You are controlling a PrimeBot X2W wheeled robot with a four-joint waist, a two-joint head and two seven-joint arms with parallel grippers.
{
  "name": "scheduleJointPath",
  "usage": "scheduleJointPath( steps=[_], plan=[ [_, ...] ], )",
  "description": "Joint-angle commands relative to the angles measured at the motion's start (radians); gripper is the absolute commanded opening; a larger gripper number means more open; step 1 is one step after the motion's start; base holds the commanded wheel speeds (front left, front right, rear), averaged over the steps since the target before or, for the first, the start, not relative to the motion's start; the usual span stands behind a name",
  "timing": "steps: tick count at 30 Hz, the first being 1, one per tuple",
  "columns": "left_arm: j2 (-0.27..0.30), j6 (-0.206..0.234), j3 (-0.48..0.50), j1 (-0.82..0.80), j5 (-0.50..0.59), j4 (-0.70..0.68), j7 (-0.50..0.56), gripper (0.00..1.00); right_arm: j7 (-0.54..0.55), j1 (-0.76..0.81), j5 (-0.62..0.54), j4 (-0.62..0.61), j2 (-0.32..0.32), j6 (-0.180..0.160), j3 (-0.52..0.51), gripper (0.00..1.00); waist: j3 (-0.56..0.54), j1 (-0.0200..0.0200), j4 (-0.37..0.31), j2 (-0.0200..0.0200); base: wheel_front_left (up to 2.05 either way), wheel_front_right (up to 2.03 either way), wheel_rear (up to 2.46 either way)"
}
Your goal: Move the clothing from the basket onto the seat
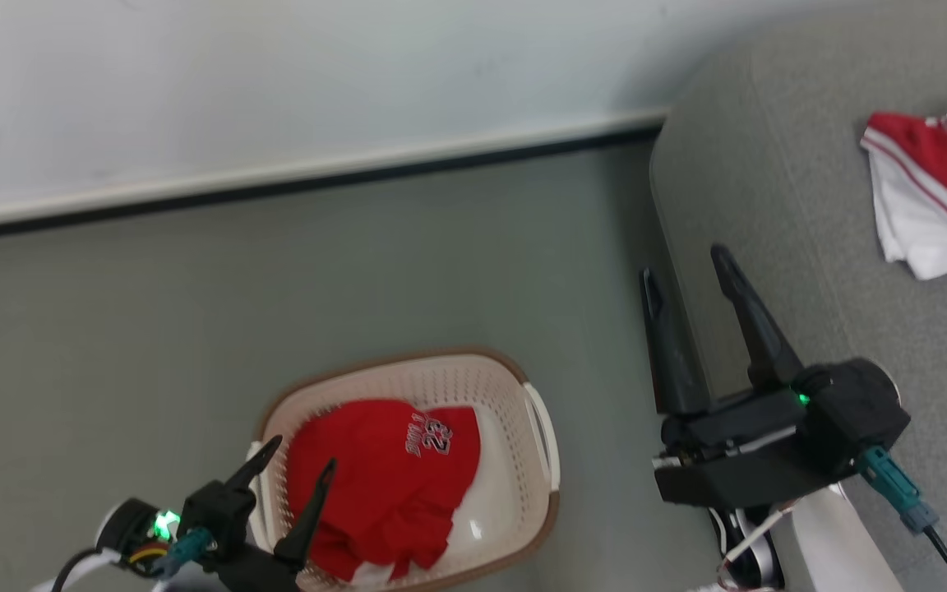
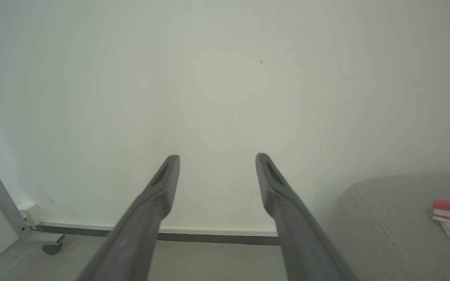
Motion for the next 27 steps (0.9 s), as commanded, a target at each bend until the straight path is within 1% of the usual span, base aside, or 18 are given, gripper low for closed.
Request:
scheduleJointPath(
  steps=[1,7,10,14,18,20,25,27],
  plan=[
    [0.022,0.001,-0.03,-0.049,-0.009,0.04,-0.002,1.0,-0.004,-0.032,-0.013,-0.013,0.008,0.0,0.006,1.0,0.163,-0.0003,-0.075,-0.0001,0.0,0.0,0.0],
    [0.087,0.0,-0.186,-0.207,-0.054,0.221,-0.002,1.0,-0.004,-0.106,-0.028,-0.045,0.033,0.0,0.021,1.0,0.282,-0.0003,-0.114,-0.0001,0.0,0.0,0.0],
    [0.112,0.0,-0.271,-0.287,-0.075,0.309,-0.002,1.0,-0.004,-0.133,-0.031,-0.055,0.043,0.0,0.026,1.0,0.338,-0.0003,-0.13,-0.0001,0.0,0.0,0.0],
    [0.136,0.0,-0.402,-0.384,-0.135,0.407,0.023,1.0,-0.004,-0.167,-0.033,-0.072,0.054,0.0,0.034,1.0,0.413,-0.0003,-0.149,-0.0001,0.0,0.0,0.0],
    [0.161,0.0,-0.541,-0.474,-0.19,0.458,0.034,1.0,-0.004,-0.2,-0.027,-0.087,0.059,0.0,0.048,1.0,0.485,-0.0003,-0.167,-0.0001,0.0,0.0,0.0],
    [0.18,0.0,-0.609,-0.517,-0.196,0.477,0.034,1.0,-0.004,-0.218,-0.019,-0.096,0.061,0.0,0.054,1.0,0.519,-0.0003,-0.174,-0.0001,0.0,0.0,0.0],
    [0.2,0.0,-0.728,-0.62,-0.214,0.536,0.033,1.0,-0.004,-0.251,0.009,-0.126,0.062,0.0,0.061,1.0,0.59,-0.0003,-0.185,-0.0001,0.0,0.0,0.0],
    [0.204,0.0,-0.774,-0.654,-0.202,0.564,0.038,1.0,-0.004,-0.257,0.02,-0.137,0.062,0.0,0.06,1.0,0.614,-0.0003,-0.187,-0.0001,0.0,0.0,0.0]
  ],
)
